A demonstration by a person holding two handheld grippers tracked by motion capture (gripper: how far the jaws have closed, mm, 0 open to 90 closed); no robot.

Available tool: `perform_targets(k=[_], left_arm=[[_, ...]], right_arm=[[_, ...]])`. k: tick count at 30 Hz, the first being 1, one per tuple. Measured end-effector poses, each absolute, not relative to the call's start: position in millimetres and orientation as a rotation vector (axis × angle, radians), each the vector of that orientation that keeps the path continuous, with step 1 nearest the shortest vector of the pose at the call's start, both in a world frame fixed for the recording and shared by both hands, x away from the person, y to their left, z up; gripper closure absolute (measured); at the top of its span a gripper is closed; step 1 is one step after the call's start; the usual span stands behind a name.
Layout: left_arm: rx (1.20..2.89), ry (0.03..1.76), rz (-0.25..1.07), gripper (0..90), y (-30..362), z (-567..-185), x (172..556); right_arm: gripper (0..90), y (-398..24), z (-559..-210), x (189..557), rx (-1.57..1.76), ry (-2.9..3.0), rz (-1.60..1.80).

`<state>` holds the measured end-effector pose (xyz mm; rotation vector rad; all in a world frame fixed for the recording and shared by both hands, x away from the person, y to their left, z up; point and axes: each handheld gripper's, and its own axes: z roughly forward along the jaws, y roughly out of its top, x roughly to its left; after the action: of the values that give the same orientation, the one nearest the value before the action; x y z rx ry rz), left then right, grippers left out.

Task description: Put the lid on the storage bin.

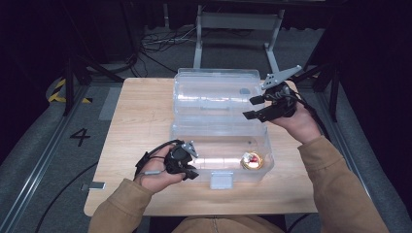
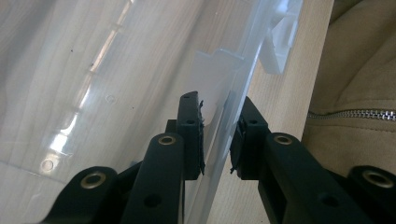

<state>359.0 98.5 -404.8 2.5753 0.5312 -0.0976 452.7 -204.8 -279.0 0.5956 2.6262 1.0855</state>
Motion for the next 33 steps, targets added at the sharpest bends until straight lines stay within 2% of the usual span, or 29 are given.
perform_targets(k=[9, 16, 28, 33], left_arm=[[2.577, 0.541, -0.103, 76.2, 98, -405, 359], [2.575, 0.545, -0.106, 76.1, 98, -405, 359], [2.576, 0.550, -0.112, 76.0, 98, -405, 360], [2.576, 0.552, -0.114, 76.0, 98, -405, 360]], right_arm=[[40.2, -186, -276, 473, 0.565, 2.659, 1.028], [44.1, -171, -275, 485, 0.576, 2.692, 0.992], [46.3, -148, -287, 501, 0.544, 2.752, 0.924], [51.5, -142, -294, 503, 0.532, 2.780, 0.890]])
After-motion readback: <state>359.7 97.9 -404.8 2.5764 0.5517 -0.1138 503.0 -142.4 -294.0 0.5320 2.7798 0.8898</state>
